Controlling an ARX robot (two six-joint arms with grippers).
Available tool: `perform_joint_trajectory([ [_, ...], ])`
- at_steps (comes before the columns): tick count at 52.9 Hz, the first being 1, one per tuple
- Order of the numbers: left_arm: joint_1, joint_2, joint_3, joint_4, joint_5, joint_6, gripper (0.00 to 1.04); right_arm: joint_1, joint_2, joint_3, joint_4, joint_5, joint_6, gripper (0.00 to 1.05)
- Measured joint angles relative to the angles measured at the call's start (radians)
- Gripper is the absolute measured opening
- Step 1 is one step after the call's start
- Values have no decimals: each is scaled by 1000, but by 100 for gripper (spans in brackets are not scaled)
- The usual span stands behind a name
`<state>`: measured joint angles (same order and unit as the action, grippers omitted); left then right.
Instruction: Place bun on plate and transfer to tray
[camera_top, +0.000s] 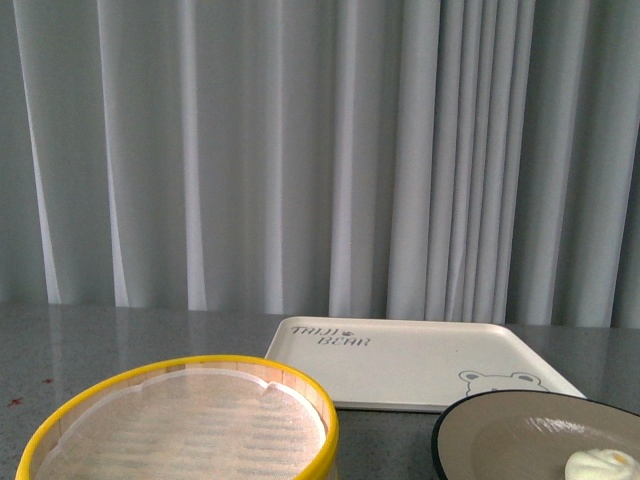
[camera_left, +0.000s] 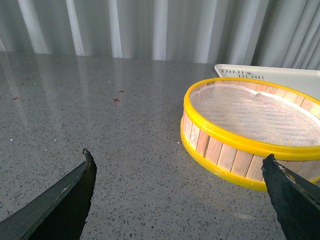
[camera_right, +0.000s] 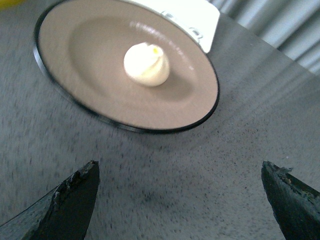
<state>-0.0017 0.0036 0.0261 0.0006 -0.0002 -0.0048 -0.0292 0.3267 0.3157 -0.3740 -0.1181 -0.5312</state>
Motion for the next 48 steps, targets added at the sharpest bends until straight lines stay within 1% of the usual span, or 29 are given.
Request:
perform_joint_trajectory([
  [3,0,0,0,0,0,0,98,13,5,21,-79,-10,-153,96],
  [4,0,0,0,0,0,0,98,21,10,27,-103,-5,-230,96],
  [9,0,0,0,0,0,0,98,33,51,32,-109,-7,-468,96],
  [15,0,0,0,0,0,0,98,50,127,31,-7,-9,-702,96],
  [16,0,0,0,0,0,0,98,52,136,30,3,-10,-711,96],
  [19,0,0,0,0,0,0,98,64,191,24,67,-18,-816,96],
  [23,0,0,0,0,0,0,98,77,262,9,158,-24,-907,96],
  [30,0,0,0,0,0,0,98,120,400,4,291,-20,-987,96],
  [32,0,0,0,0,0,0,98,138,439,3,336,-33,-1007,96],
  [40,0,0,0,0,0,0,98,175,545,-1,473,-35,-1026,96],
  [48,0,0,0,0,0,0,98,197,628,-5,571,-25,-1035,96],
])
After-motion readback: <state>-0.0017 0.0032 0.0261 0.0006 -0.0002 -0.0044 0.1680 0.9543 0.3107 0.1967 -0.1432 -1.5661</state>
